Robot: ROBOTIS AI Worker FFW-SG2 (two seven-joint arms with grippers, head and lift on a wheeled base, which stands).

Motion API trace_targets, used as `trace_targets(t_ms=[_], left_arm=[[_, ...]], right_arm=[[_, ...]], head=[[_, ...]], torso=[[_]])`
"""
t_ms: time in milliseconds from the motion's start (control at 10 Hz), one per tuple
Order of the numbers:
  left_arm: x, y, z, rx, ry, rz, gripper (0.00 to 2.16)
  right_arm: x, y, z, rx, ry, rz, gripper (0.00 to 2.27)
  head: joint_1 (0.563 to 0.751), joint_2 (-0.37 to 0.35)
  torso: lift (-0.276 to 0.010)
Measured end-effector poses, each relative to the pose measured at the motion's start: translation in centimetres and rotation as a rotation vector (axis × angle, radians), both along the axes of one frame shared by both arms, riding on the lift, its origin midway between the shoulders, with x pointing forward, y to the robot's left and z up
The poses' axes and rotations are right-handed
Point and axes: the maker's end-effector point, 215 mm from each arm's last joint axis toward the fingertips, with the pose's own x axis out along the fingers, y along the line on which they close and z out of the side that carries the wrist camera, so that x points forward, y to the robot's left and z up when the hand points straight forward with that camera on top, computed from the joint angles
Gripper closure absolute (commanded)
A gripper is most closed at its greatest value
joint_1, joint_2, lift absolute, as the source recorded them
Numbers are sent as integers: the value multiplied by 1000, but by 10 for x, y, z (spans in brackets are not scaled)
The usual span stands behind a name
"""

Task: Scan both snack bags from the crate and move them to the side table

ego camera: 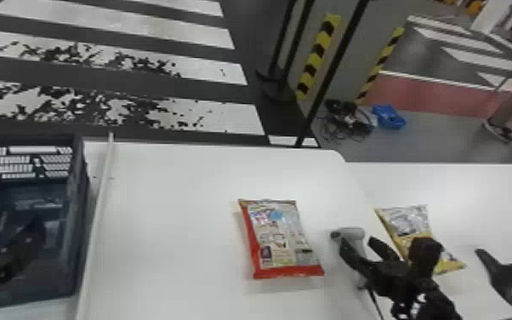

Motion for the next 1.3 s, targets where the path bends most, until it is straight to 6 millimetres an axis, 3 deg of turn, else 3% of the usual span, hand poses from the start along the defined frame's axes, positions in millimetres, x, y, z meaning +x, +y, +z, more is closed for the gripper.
trace_targets(t_ms=[200,300,400,800,1000,1200,1300], left_arm=[[0,0,0,1,0,-1,19],[0,0,-1,1,1,0,19],[1,0,-2,1,3,1,19],[4,1,-6,11,8,-5,19],[6,5,-9,17,13,-3,19],[9,9,-15,19,21,1,19],[11,11,-17,21,23,3,19]], right_arm=[[-5,14,42,-19,-76,-7,19],[-11,34,56,-6,-78,6,39],[-14,59,57,25,-46,30,43],[5,154,17,100,131,177,76],[22,175,4,102,165,219,76],[40,176,-17,93,188,236,117],[48,173,-25,82,185,245,883]], head=[[695,-345],[695,-335],[695,-306],[695,-167],[695,-134],[695,-120],[695,-120]], torso=[[-95],[-95],[-95],[-95],[-95],[-95],[-95]])
